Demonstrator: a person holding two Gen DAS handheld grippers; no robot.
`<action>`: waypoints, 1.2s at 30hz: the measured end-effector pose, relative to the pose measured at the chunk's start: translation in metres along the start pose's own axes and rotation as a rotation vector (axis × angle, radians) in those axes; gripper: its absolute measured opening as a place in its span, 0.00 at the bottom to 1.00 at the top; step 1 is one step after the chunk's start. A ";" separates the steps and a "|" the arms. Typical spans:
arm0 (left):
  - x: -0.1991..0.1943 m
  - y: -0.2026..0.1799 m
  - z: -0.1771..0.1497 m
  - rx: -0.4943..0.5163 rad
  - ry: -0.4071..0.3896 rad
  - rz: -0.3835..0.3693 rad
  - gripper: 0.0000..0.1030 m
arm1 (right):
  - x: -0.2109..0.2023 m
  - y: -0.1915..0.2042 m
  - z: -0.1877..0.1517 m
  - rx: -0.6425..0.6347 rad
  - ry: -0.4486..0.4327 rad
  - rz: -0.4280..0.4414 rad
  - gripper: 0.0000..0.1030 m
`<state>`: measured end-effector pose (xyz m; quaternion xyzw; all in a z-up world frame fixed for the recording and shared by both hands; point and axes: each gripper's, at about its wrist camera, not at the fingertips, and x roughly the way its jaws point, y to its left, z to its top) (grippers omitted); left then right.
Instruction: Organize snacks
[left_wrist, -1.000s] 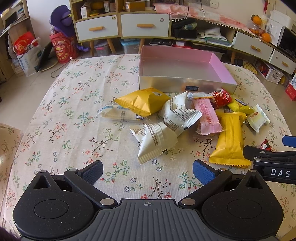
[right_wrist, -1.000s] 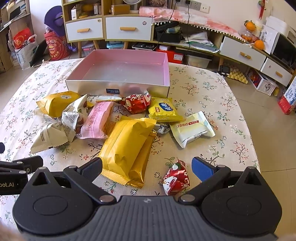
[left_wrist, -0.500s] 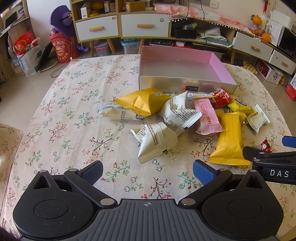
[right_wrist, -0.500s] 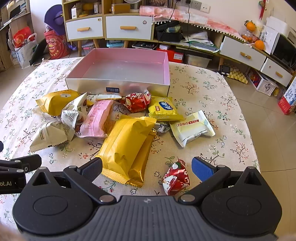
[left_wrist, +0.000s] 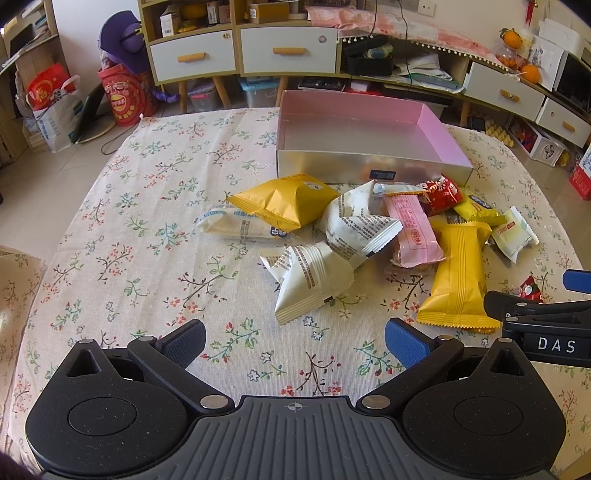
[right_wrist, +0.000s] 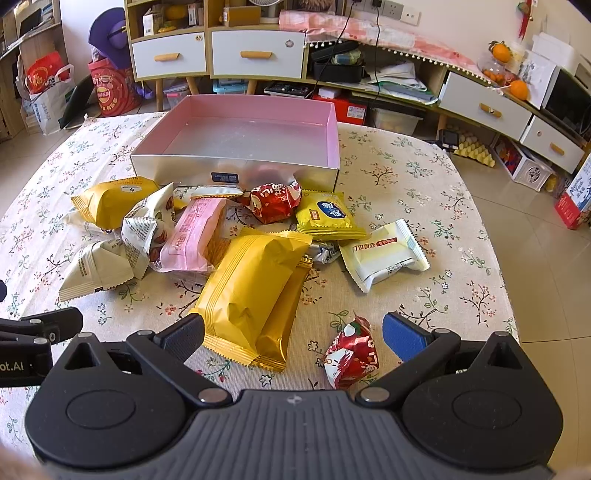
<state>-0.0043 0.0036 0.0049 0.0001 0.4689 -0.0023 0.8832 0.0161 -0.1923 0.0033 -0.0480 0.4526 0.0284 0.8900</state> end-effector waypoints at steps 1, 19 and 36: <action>0.000 0.000 0.000 0.000 0.000 0.000 1.00 | 0.000 0.000 0.000 0.000 0.000 0.000 1.00; 0.000 0.000 -0.001 0.003 0.001 0.001 1.00 | 0.000 0.000 -0.002 -0.003 0.001 -0.002 1.00; 0.002 0.000 -0.001 0.025 0.009 0.005 1.00 | 0.001 -0.001 -0.001 -0.028 0.012 -0.016 1.00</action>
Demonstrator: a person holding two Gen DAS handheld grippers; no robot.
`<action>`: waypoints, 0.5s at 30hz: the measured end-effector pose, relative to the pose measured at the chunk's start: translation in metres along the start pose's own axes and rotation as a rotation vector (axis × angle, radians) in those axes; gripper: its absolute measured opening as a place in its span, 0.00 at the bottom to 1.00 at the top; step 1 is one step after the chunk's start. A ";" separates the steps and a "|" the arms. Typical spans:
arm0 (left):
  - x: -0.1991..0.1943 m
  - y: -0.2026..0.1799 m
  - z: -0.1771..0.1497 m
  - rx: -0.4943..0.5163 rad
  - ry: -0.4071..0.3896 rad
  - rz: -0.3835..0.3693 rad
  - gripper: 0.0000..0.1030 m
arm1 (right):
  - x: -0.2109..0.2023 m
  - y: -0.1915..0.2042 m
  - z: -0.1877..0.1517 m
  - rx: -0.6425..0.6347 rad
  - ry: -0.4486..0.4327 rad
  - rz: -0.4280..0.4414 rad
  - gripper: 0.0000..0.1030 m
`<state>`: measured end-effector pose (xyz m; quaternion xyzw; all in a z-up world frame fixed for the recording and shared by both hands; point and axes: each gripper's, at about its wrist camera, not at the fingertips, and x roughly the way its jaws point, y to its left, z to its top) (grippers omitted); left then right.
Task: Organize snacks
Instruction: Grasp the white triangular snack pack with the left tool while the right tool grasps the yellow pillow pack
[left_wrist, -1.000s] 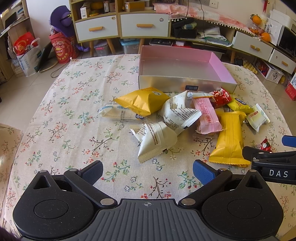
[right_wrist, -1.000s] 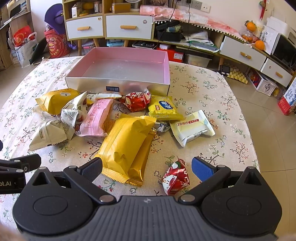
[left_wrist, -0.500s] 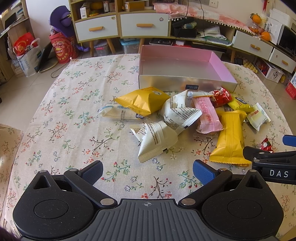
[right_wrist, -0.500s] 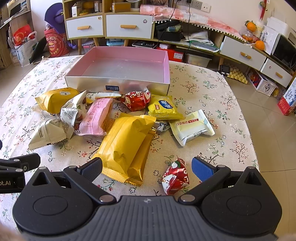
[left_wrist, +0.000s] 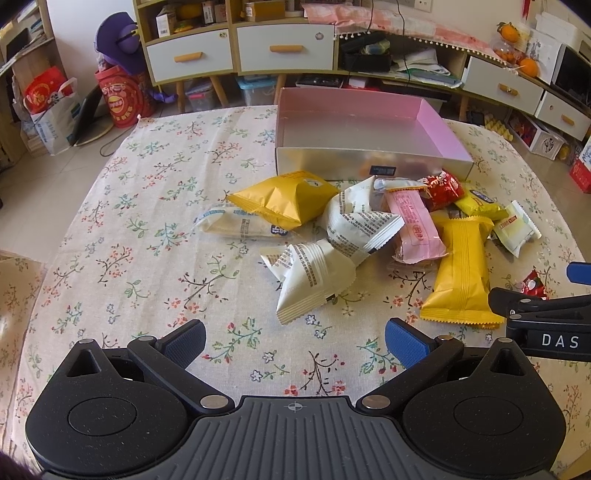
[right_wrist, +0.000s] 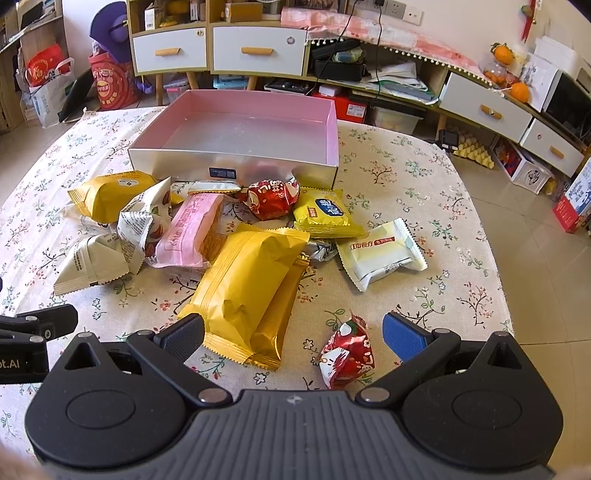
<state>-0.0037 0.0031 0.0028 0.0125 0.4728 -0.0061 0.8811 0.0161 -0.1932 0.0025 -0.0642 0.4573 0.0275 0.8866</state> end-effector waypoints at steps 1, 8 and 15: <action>0.000 0.000 0.001 0.001 0.002 -0.002 1.00 | 0.000 0.000 0.001 -0.003 0.001 -0.001 1.00; 0.004 -0.003 0.001 0.035 0.020 -0.014 1.00 | 0.004 -0.002 0.007 -0.015 0.026 0.018 1.00; 0.005 -0.001 0.008 0.080 0.014 -0.054 1.00 | 0.009 -0.005 0.014 -0.049 0.053 0.073 1.00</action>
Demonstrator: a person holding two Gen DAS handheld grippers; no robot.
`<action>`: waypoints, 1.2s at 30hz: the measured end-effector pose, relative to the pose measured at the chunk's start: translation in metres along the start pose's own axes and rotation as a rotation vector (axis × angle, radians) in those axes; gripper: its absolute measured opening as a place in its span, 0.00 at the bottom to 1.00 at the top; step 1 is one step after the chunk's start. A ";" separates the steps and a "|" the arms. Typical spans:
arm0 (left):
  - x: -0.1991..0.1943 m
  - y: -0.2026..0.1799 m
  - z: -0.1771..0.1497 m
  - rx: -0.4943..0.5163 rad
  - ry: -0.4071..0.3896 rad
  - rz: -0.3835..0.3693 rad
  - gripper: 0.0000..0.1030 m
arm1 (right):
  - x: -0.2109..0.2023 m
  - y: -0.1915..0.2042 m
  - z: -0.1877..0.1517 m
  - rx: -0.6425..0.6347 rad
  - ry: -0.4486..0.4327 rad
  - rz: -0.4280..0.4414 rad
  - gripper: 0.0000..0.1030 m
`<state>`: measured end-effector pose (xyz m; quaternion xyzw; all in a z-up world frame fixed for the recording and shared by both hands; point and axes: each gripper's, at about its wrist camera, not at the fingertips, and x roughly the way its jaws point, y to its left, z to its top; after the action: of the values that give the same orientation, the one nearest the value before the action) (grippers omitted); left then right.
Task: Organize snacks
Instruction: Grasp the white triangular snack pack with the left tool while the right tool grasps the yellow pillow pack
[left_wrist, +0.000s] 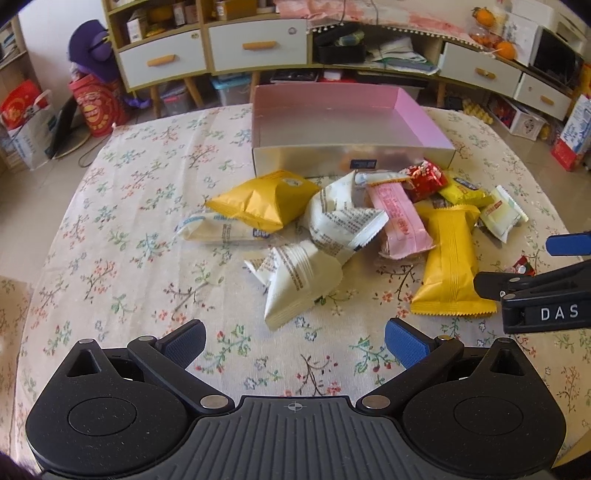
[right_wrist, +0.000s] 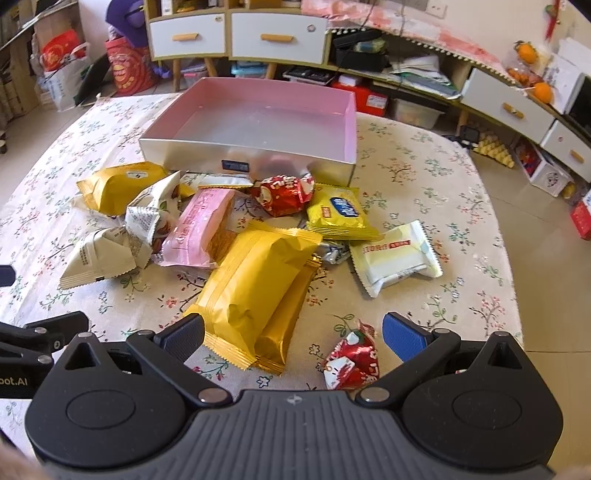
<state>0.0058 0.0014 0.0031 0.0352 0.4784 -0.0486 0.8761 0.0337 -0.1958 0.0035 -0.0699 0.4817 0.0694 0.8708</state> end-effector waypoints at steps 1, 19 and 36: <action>0.000 0.002 0.002 0.006 -0.002 -0.002 1.00 | 0.001 -0.002 0.002 0.000 0.003 0.001 1.00; 0.044 0.009 0.023 0.258 -0.047 -0.164 0.89 | 0.015 -0.015 0.018 0.027 0.021 0.231 0.87; 0.072 0.021 0.038 0.021 0.053 -0.137 0.62 | 0.043 0.004 0.023 0.085 0.089 0.170 0.63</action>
<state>0.0790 0.0148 -0.0369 0.0130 0.5023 -0.1123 0.8572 0.0748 -0.1848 -0.0211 0.0051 0.5267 0.1192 0.8416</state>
